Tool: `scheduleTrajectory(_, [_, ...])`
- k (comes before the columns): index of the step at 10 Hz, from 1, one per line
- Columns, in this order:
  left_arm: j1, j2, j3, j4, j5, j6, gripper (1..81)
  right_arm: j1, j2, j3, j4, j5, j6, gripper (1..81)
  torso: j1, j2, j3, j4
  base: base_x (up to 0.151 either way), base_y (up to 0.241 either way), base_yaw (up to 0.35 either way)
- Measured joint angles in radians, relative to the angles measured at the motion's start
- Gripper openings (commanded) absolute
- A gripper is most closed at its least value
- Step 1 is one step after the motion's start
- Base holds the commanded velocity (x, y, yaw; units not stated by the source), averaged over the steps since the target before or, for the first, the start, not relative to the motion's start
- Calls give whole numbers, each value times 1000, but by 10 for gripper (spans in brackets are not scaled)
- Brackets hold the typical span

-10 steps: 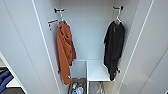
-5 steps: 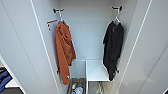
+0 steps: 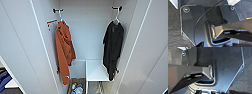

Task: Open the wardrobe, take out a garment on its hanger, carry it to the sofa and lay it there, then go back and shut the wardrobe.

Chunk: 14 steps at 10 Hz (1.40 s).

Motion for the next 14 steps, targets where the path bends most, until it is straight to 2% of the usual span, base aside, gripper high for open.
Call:
scheduleTrajectory(6, [4, 0, 0, -2, 0, 0, 811, -1, 4, 0, -2, 2, -1, 811, -1, -1, 0, 0, 101, 0, 0])
scheduleTrajectory(14, [4, -1, 0, -2, 0, 0, 811, 2, 4, 0, -2, 2, -1, 811, -2, -1, 0, 0, 126, 0, 0])
